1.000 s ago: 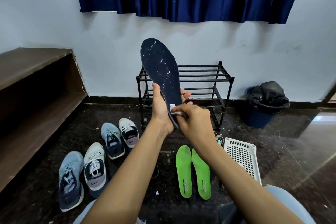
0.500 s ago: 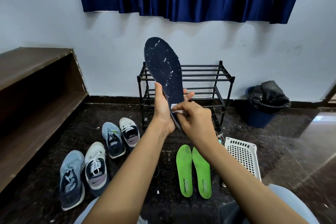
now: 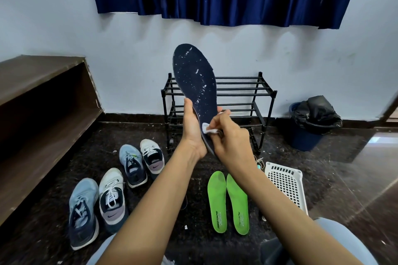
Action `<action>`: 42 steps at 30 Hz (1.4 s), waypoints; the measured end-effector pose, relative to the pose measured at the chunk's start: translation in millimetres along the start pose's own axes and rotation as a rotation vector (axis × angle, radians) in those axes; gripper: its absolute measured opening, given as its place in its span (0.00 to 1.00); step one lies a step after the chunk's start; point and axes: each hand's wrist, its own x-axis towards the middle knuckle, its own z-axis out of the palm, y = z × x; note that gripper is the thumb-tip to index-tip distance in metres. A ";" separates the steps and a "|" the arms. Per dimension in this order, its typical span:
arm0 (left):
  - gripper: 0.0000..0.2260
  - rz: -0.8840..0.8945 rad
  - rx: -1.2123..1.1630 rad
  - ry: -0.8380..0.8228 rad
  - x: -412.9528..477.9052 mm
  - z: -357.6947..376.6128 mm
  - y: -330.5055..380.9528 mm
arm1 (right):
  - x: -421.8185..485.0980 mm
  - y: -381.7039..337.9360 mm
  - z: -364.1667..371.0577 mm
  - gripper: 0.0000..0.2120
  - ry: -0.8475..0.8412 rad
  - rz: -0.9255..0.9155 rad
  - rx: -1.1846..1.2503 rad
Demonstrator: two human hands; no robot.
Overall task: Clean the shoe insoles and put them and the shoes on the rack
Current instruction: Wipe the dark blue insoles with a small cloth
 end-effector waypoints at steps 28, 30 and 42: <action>0.31 -0.073 -0.013 -0.040 -5.5 8.8 -10.0 | 11.1 -2.6 -9.8 0.06 0.154 0.051 -0.007; 0.34 -0.079 0.003 -0.034 -3.6 6.0 -7.5 | 8.6 -4.0 -8.5 0.08 0.123 0.029 0.012; 0.32 -0.048 0.038 0.036 -4.1 3.7 -11.7 | 10.6 -4.0 -4.6 0.07 0.089 -0.007 -0.016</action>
